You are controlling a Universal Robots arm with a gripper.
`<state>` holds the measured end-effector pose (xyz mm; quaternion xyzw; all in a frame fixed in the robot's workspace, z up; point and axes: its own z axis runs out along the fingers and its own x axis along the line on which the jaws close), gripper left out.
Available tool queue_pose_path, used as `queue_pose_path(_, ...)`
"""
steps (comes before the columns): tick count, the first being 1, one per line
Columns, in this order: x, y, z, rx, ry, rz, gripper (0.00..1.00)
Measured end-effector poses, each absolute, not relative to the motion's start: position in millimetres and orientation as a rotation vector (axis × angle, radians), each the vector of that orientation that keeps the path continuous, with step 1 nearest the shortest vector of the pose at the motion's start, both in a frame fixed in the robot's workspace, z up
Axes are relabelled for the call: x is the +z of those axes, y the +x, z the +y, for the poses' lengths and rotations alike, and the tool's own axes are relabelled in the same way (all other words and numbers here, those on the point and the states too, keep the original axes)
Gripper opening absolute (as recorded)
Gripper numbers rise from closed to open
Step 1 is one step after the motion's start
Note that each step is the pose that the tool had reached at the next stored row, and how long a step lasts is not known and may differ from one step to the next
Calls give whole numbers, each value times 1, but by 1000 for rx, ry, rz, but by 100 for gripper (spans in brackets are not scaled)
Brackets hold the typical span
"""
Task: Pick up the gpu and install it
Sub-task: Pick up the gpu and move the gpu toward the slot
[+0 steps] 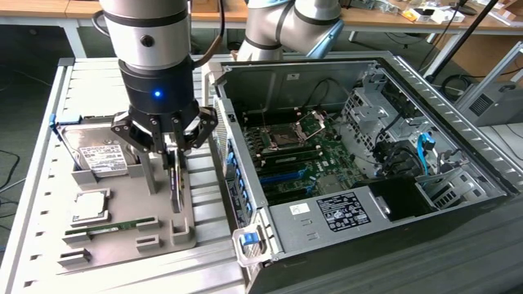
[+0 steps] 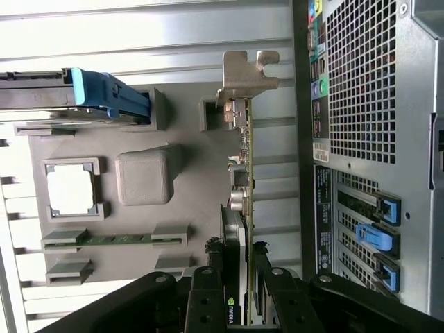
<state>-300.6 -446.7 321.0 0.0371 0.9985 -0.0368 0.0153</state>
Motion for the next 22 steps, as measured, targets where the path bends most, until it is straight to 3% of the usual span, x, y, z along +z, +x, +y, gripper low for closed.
queue_pose_path(22,334,-301,-447,-114,115,3107,27)
